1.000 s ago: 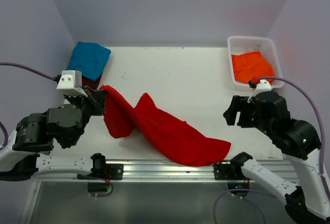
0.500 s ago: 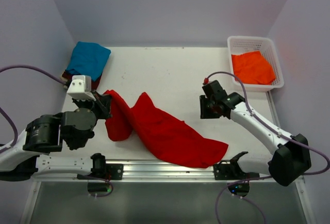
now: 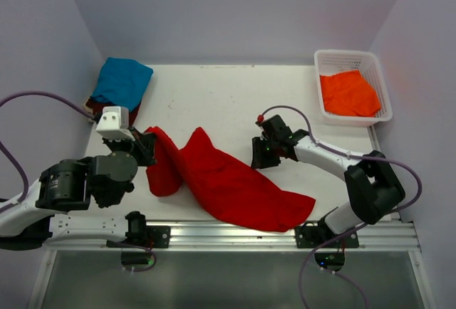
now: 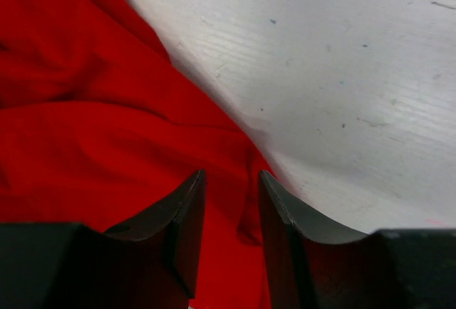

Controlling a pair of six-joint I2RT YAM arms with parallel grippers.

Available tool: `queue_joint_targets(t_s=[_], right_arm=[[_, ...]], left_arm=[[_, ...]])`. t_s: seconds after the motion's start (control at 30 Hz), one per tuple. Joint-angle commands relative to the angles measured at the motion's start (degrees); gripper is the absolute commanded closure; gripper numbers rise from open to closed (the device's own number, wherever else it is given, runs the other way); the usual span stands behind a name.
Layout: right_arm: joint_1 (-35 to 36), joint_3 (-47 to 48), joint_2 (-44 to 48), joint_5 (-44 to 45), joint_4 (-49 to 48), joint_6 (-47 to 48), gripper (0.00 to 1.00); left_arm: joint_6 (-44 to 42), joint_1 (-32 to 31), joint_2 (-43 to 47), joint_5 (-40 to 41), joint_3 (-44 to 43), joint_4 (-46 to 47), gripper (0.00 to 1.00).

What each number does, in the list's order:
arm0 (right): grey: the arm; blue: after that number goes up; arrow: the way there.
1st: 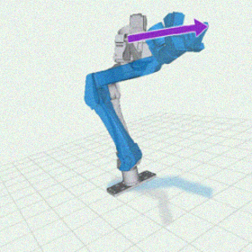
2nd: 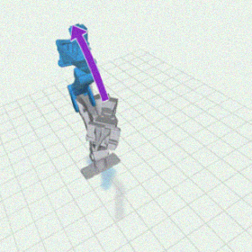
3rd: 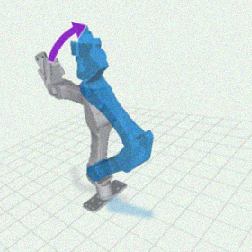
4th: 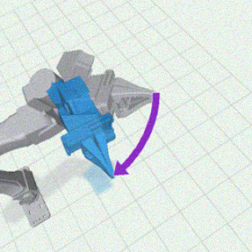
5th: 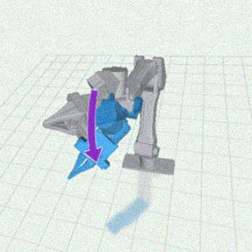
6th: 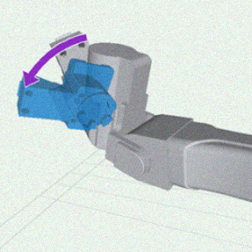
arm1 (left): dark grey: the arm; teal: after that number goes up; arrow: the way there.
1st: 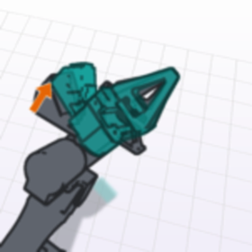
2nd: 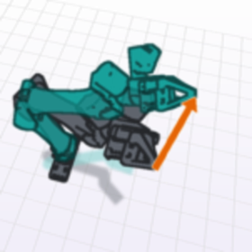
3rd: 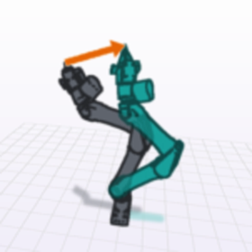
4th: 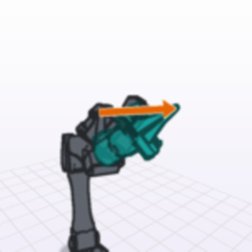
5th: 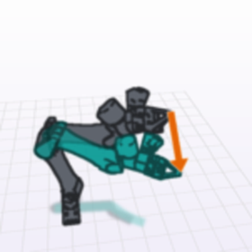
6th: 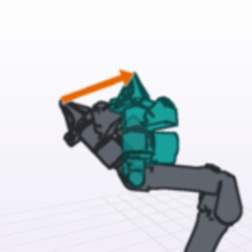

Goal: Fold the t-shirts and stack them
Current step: Flatten out the tshirt

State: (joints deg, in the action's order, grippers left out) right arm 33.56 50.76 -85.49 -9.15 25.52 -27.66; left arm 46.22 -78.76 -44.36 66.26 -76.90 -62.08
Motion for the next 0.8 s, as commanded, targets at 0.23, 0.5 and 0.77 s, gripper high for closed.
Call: queue_joint_targets(t_s=[0.23, 0.5, 0.77], right_arm=[[2.5, 0.6, -6.7, -2.7, -8.0, -0.4, 0.66], [3.4, 1.6, -8.5, 2.2, -6.8, 0.6, 0.68], [4.1, 2.2, -1.9, 8.2, -0.8, 3.2, 0.65]], left_arm=[[3.5, 0.2, 1.6, 1.9, 1.0, 0.3, 1.00], [4.9, 0.2, 2.4, 1.3, 1.1, -1.1, 1.00], [5.1, 0.2, 2.3, 1.3, 1.2, -1.0, 1.00]])
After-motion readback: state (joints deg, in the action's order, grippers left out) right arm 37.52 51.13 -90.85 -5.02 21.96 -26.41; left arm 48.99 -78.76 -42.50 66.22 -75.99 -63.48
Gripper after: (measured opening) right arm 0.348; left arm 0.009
